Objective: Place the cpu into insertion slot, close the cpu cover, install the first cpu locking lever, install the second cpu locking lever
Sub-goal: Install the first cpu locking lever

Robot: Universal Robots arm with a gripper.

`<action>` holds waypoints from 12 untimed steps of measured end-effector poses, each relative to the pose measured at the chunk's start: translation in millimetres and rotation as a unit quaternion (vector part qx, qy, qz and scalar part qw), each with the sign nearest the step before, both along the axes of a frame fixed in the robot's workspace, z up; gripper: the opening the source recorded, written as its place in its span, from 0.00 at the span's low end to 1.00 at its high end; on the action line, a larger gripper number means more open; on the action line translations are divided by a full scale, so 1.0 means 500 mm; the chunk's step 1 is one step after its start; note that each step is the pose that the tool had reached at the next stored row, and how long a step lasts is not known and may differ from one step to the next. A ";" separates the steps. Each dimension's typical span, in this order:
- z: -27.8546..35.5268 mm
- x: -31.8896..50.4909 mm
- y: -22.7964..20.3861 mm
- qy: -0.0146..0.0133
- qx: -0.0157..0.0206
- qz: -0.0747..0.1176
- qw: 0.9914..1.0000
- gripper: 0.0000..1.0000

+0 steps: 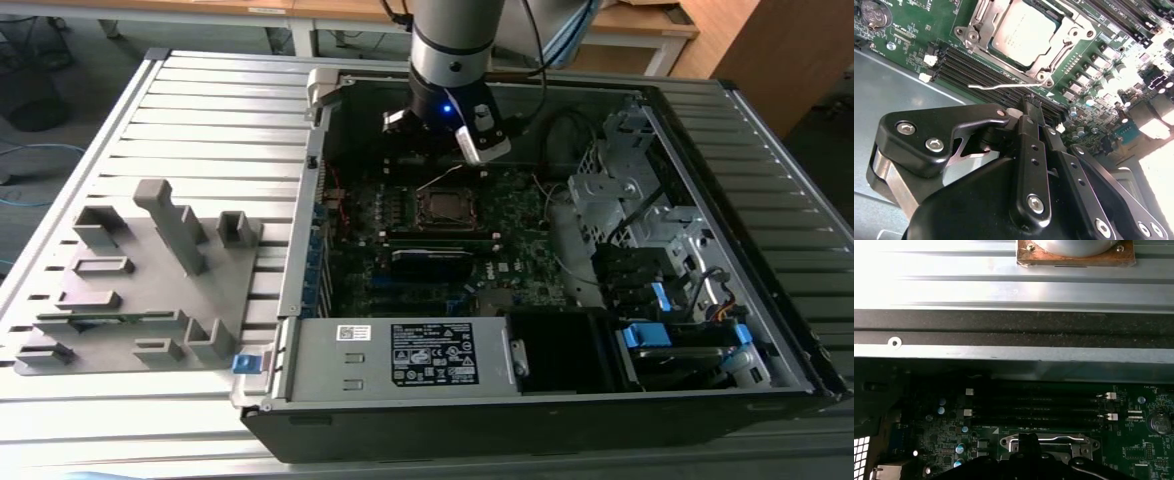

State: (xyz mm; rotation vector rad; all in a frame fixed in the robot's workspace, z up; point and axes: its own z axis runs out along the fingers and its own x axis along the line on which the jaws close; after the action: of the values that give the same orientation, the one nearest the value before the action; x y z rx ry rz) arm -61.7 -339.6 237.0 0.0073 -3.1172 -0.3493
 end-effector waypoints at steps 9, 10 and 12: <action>-0.001 0.007 0.0027 0.000 0.000 0.000 1.000 0.10; -0.001 0.008 0.0037 0.000 0.000 0.000 1.000 0.10; -0.001 0.008 0.0039 0.000 0.000 0.000 1.000 0.10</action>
State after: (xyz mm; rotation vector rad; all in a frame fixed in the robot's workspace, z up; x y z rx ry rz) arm -57.8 -337.7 236.5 0.0074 -3.1172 -0.3492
